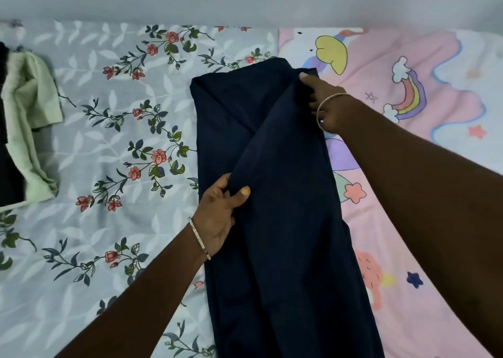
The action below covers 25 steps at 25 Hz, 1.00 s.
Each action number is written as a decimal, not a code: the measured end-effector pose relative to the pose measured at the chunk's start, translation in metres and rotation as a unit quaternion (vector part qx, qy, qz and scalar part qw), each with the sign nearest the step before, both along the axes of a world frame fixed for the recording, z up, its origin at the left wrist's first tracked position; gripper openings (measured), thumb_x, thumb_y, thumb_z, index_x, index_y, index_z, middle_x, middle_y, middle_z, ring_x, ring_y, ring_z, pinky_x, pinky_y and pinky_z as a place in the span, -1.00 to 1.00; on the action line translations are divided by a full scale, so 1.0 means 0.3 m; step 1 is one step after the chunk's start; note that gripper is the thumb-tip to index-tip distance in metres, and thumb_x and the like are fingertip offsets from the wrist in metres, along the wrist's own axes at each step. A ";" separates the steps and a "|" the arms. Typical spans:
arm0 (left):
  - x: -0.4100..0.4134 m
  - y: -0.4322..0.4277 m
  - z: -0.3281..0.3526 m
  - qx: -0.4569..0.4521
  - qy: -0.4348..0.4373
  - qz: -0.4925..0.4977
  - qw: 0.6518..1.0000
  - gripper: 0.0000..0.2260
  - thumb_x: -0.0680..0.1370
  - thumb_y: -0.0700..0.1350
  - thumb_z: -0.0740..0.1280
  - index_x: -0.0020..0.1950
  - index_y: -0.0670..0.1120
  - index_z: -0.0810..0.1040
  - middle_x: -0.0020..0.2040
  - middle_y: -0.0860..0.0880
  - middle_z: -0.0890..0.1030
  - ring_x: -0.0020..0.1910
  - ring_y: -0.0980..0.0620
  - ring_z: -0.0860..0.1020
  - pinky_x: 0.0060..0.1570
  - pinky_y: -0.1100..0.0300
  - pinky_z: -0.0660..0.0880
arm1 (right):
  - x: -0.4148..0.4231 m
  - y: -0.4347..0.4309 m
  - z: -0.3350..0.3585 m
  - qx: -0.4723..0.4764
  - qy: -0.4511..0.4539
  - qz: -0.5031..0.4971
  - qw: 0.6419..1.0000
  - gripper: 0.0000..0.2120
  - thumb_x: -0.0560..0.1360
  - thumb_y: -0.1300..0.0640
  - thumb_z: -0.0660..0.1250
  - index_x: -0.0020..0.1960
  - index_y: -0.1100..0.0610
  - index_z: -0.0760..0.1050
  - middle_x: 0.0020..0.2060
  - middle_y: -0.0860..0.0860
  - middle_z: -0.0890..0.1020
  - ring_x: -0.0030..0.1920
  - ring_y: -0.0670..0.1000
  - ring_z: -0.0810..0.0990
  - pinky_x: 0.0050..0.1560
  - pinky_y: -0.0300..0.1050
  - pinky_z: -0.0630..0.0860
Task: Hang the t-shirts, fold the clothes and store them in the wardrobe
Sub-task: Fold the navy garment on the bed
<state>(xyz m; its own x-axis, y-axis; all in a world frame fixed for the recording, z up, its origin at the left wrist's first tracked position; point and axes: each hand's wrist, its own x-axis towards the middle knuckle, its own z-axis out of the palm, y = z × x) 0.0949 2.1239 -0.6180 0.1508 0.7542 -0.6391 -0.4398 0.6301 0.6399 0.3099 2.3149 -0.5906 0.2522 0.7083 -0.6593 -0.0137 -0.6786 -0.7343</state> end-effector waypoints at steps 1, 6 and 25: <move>-0.003 -0.005 -0.001 0.011 0.005 -0.010 1.000 -0.70 0.56 -0.37 0.31 0.26 -0.14 0.53 0.11 -0.04 0.69 0.06 0.04 0.66 0.00 0.13 0.63 | -0.020 0.035 -0.004 -0.002 -0.023 0.000 1.000 -0.26 0.35 -0.19 0.54 0.34 0.21 0.40 0.14 0.09 0.61 0.01 0.08 0.63 -0.16 -0.10 0.57; -0.040 0.007 -0.004 0.054 0.068 -0.070 0.994 -0.62 0.49 -0.43 0.38 0.27 -0.19 0.49 0.09 -0.16 0.67 0.05 -0.06 0.65 0.02 0.12 0.63 | -0.093 0.143 -0.023 0.013 -0.041 0.046 0.998 -0.55 0.45 0.09 0.50 0.28 0.20 0.51 0.06 0.12 0.67 0.00 0.09 0.65 -0.05 -0.06 0.61; -0.122 0.720 -0.021 0.035 0.350 0.001 0.936 -0.75 0.58 -0.08 0.38 -0.26 -0.11 0.48 -0.25 -0.08 0.53 -0.20 -0.07 0.50 -0.12 0.15 0.45 | -0.054 0.088 -0.117 0.190 -0.048 -0.008 0.981 -0.91 0.55 0.15 0.38 -0.13 0.10 0.57 -0.13 0.07 0.63 -0.12 0.06 0.58 0.07 0.04 0.60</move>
<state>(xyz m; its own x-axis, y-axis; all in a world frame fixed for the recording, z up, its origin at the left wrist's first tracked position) 0.0582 2.3398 -0.6242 -0.2880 0.7981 -0.5293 0.1006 0.5749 0.8120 0.2938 2.3413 -0.6258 0.3135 0.8935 -0.3213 0.0599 -0.3563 -0.9324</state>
